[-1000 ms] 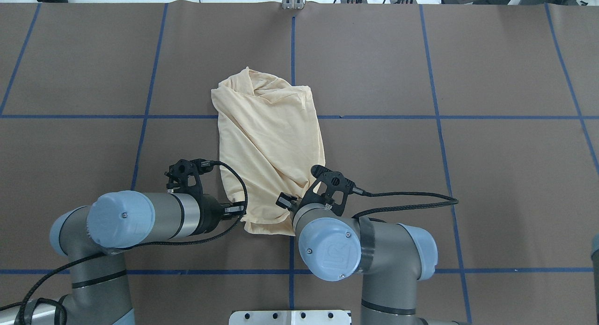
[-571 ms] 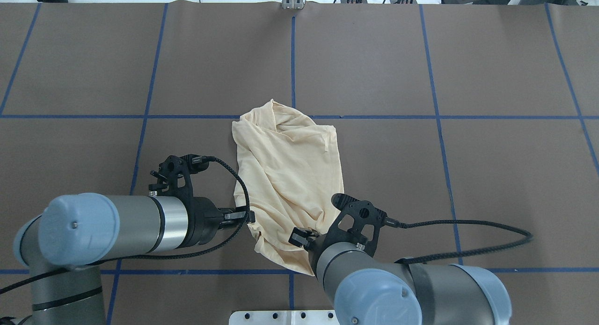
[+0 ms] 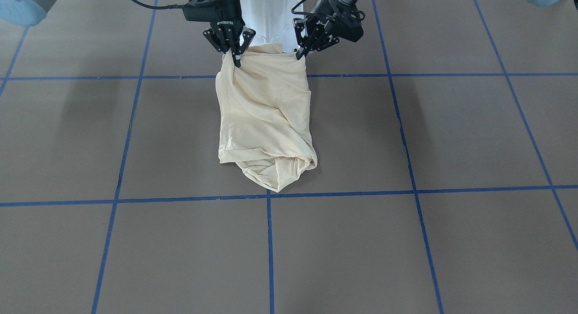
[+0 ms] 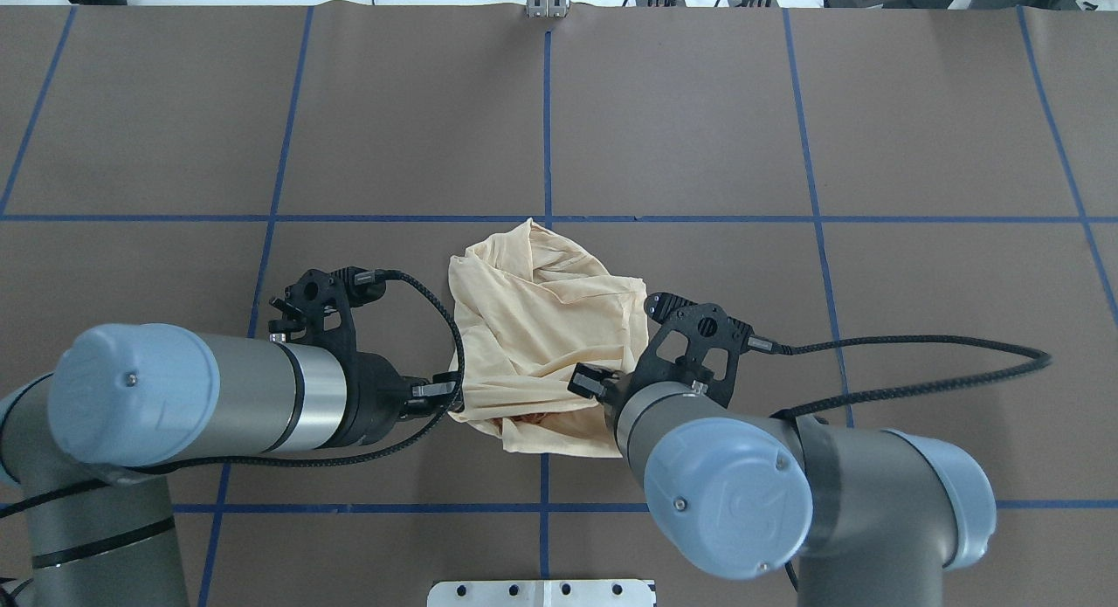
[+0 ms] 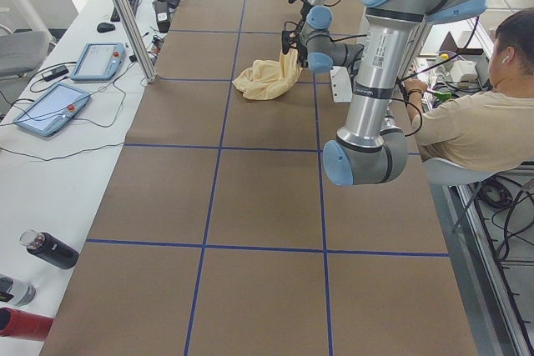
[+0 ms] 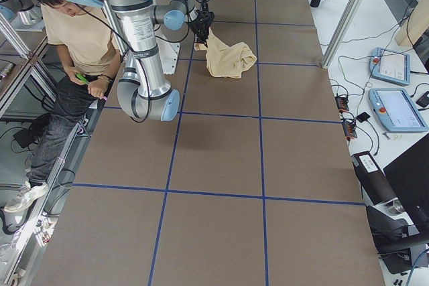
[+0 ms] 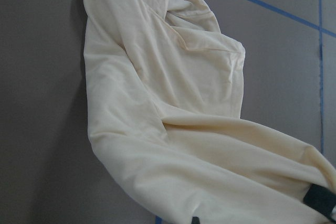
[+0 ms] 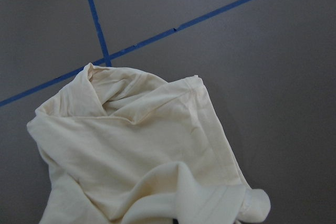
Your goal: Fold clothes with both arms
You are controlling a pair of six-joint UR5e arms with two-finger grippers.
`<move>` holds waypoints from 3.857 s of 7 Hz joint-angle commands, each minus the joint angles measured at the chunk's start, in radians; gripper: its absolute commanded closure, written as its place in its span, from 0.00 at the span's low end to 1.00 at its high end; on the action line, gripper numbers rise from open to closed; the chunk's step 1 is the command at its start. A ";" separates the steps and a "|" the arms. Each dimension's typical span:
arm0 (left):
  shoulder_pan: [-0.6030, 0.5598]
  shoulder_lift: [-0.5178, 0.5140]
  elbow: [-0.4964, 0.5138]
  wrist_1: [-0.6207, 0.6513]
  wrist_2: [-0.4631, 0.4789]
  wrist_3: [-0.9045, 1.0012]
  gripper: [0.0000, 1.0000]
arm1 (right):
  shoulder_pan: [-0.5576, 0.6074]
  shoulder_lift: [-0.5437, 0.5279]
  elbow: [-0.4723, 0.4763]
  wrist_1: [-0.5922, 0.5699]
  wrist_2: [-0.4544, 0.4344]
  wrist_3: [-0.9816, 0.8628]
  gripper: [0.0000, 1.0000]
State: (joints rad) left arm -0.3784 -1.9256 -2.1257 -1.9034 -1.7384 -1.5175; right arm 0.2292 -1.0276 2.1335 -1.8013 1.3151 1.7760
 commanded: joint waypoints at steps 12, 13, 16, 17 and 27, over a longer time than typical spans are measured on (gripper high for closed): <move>-0.353 -0.179 0.494 -0.144 -0.078 0.464 0.00 | 0.369 0.259 -0.598 0.364 0.332 -0.356 0.00; -0.364 -0.150 0.488 -0.179 -0.079 0.506 0.00 | 0.314 0.273 -0.587 0.362 0.282 -0.343 0.00; -0.378 -0.125 0.491 -0.207 -0.081 0.533 0.00 | 0.127 0.276 -0.601 0.359 0.119 -0.325 0.51; -0.378 -0.127 0.487 -0.207 -0.081 0.531 0.00 | 0.111 0.276 -0.621 0.359 0.101 -0.325 0.51; -0.379 -0.081 0.432 -0.206 -0.096 0.531 0.00 | 0.315 0.442 -0.975 0.663 0.108 -0.409 0.28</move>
State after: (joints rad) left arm -0.7576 -2.0069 -1.6928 -2.1104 -1.8323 -0.9864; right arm 0.5132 -0.5972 1.1675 -1.1808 1.3797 1.3874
